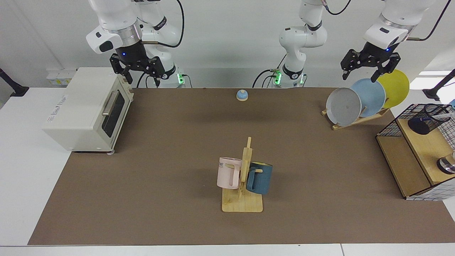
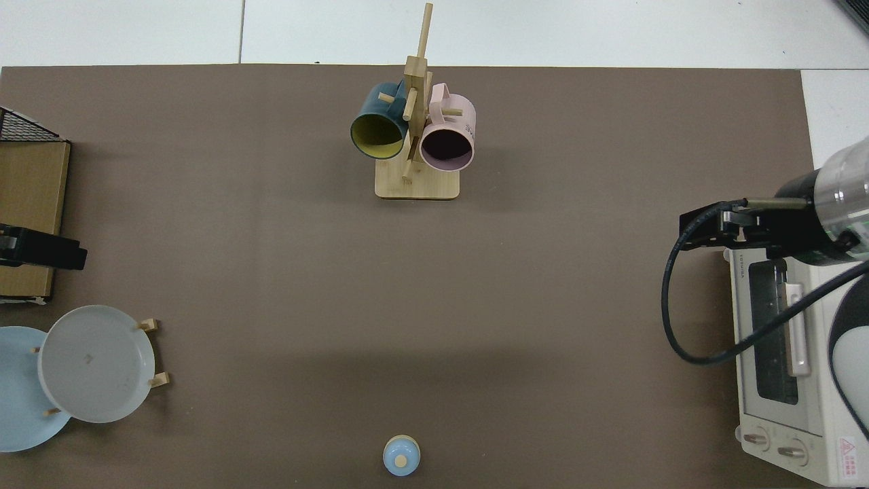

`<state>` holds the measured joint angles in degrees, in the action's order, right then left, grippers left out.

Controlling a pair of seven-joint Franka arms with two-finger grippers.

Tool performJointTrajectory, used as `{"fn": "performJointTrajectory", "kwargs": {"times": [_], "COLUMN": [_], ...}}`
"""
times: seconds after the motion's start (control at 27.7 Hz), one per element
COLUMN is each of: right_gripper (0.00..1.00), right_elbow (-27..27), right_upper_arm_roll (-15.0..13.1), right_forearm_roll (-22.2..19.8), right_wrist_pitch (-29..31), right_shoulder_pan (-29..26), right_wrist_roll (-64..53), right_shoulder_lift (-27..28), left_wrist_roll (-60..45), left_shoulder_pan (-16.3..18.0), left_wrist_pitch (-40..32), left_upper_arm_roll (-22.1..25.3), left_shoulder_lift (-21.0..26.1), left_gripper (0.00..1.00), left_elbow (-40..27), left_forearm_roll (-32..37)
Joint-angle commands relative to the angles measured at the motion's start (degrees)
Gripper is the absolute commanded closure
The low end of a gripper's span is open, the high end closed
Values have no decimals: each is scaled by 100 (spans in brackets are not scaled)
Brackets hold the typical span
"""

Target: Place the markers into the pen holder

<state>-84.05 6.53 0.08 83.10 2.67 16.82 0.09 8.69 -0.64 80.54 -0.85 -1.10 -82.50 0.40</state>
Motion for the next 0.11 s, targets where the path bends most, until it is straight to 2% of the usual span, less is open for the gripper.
{"fn": "performJointTrajectory", "kwargs": {"times": [0.0, 0.07], "right_gripper": [0, 0], "right_elbow": [-50, -50], "right_upper_arm_roll": [33, 33], "right_forearm_roll": [27, 27], "right_wrist_pitch": [-40, -40], "right_shoulder_pan": [-56, -56], "right_wrist_roll": [102, 102], "right_shoulder_lift": [-70, -70], "left_wrist_roll": [-69, -69], "left_shoulder_pan": [64, 64], "left_wrist_pitch": [-109, -118], "left_upper_arm_roll": [-38, -20], "left_shoulder_lift": [-84, -75], "left_gripper": [0, 0], "left_elbow": [-21, -11], "left_forearm_roll": [-101, -101]}}
